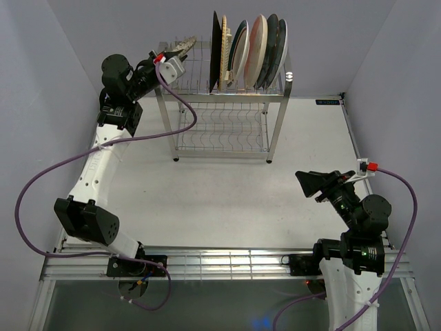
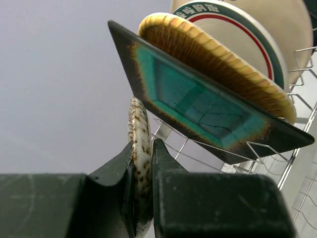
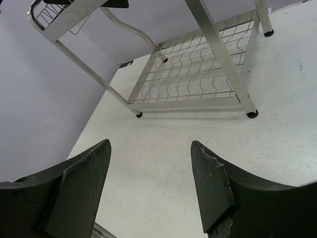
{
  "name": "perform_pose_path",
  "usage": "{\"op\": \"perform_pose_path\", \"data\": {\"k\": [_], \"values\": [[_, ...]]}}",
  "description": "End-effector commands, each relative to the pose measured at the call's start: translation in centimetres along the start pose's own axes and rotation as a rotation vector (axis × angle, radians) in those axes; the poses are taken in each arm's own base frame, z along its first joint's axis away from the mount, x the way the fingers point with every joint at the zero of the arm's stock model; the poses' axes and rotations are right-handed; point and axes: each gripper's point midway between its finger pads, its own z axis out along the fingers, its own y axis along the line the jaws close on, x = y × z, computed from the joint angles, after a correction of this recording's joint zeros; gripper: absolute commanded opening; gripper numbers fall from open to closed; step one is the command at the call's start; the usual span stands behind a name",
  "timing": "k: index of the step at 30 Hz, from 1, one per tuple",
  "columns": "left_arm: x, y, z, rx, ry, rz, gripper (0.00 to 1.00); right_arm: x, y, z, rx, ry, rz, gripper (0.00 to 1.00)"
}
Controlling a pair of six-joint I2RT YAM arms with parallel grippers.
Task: Load the plates into the dish rack
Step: Insert the plate into the dish rack.
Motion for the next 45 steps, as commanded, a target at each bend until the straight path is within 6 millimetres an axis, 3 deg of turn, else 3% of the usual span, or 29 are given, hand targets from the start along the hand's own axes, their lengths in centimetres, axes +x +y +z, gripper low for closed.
{"op": "perform_pose_path", "data": {"k": [1,16,25,34,45], "values": [[-2.8,0.1,0.1,0.031,-0.107,0.077,0.0,-0.2,0.5,-0.2,-0.027,-0.01,-0.039,0.71],[3.7,-2.5,2.6,0.081,-0.046,0.134,0.0,-0.1,0.4,-0.2,-0.031,-0.006,-0.067,0.71],[5.3,-3.8,2.7,0.111,-0.034,0.143,0.0,-0.1,0.4,-0.2,-0.033,-0.009,-0.07,0.71],[5.5,-4.9,1.7,0.129,-0.015,0.126,0.27,0.1,0.4,-0.2,-0.035,-0.011,-0.054,0.7],[5.8,-5.7,1.2,0.156,0.007,0.111,0.36,0.1,0.5,-0.3,-0.037,-0.011,-0.046,0.7]]}}
